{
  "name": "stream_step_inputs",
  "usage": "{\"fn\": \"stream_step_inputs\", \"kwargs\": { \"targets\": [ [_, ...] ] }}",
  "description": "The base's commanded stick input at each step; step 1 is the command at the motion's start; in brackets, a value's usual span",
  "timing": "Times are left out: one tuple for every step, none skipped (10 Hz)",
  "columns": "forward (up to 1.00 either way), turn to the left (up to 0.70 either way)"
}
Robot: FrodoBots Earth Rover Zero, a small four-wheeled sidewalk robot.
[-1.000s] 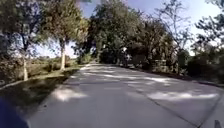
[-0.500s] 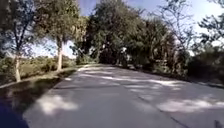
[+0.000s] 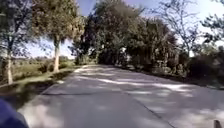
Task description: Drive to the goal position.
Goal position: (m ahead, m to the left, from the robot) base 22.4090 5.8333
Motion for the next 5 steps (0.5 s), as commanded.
{"fn": "stream_step_inputs", "kwargs": {
  "targets": [
    [0.7,0.0],
    [0.7,0.0],
    [0.7,0.0],
    [0.7,0.0],
    [0.7,0.0]
  ]
}}
